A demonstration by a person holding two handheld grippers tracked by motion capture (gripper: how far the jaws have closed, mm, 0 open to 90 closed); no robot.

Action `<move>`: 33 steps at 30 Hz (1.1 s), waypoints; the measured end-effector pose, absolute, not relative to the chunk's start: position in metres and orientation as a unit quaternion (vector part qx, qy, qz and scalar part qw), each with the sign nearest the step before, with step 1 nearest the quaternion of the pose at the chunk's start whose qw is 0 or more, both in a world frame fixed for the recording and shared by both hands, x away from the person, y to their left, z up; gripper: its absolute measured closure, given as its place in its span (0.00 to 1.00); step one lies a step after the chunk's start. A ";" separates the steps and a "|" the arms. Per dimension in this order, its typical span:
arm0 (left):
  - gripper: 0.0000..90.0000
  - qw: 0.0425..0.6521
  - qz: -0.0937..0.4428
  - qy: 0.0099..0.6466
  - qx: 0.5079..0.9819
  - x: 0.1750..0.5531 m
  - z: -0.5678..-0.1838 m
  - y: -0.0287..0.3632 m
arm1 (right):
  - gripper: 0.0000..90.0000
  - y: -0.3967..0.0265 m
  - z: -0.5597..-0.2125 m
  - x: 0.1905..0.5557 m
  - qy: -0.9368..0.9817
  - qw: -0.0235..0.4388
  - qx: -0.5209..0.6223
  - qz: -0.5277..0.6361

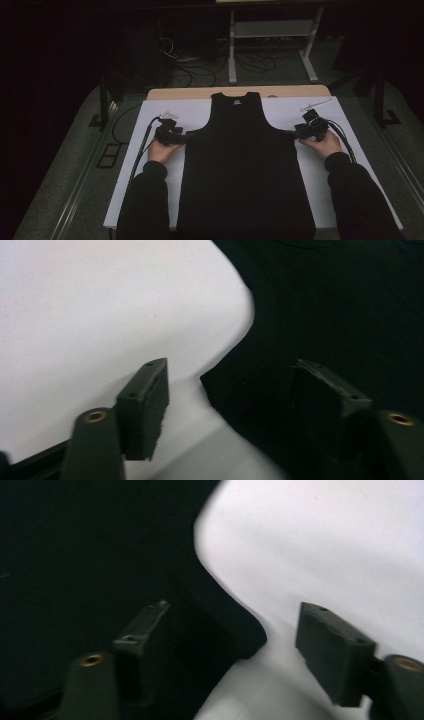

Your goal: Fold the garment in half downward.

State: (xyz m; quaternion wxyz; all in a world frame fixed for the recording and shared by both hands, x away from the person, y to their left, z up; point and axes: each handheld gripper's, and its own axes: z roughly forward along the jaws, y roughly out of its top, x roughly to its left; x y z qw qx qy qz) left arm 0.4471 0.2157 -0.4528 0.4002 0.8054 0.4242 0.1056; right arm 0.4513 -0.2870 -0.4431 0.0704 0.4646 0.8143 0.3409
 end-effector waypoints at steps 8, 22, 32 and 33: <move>0.50 0.395 0.102 0.428 0.807 0.450 -0.451 0.211 | 0.55 -0.281 -0.445 0.450 0.812 0.085 0.474 0.330; 0.78 0.393 0.103 0.431 0.806 0.450 -0.452 0.202 | 0.88 -0.281 -0.446 0.445 0.810 0.093 0.477 0.328; 0.95 0.381 0.115 0.437 0.807 0.449 -0.448 0.203 | 0.92 -0.281 -0.445 0.444 0.813 0.080 0.472 0.330; 0.96 0.382 0.113 0.440 0.805 0.449 -0.447 0.204 | 0.92 -0.281 -0.444 0.443 0.813 0.078 0.472 0.332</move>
